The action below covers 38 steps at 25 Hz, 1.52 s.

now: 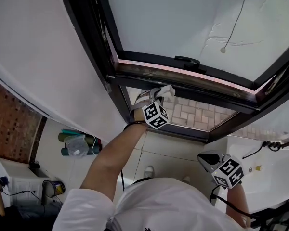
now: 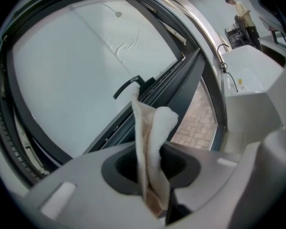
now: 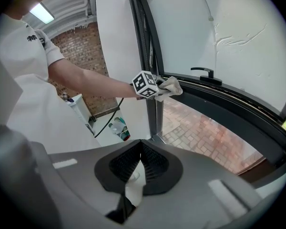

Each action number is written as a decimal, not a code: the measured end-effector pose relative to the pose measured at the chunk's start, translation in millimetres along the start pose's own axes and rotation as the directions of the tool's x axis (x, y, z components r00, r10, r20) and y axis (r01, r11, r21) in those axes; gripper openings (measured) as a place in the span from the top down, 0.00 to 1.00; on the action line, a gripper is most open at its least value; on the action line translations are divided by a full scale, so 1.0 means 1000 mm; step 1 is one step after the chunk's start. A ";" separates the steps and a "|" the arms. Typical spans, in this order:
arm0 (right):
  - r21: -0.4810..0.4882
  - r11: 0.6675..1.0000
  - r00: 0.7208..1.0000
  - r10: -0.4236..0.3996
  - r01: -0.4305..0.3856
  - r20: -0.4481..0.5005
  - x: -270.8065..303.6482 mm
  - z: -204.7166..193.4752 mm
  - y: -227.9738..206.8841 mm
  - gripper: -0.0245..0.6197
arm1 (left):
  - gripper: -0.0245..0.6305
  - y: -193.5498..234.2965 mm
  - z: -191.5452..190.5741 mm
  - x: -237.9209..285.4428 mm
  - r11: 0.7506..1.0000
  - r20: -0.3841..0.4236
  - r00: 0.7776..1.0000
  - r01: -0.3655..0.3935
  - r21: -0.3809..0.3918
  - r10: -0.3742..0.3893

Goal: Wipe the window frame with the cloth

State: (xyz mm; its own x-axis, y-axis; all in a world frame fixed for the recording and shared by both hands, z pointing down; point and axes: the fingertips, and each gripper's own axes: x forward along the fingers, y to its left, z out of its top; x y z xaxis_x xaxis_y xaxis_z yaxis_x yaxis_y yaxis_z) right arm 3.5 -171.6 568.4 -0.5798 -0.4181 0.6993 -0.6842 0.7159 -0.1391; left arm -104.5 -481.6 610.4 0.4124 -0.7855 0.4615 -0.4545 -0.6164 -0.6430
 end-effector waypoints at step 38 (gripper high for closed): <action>0.005 1.000 0.999 -0.003 0.003 0.052 0.049 0.037 0.051 0.96 | 0.80 0.212 -0.128 -0.098 0.937 -0.175 0.955 -0.182 0.298 0.241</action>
State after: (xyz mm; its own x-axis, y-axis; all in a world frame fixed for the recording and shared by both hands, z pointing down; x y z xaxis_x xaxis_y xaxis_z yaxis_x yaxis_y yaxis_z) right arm -76.2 -176.5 570.1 -0.5997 -0.4487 0.6626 -0.6881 0.7119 -0.1407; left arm -342.6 -542.5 506.7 0.1461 -0.9082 0.3922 -0.2654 -0.4179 -0.8688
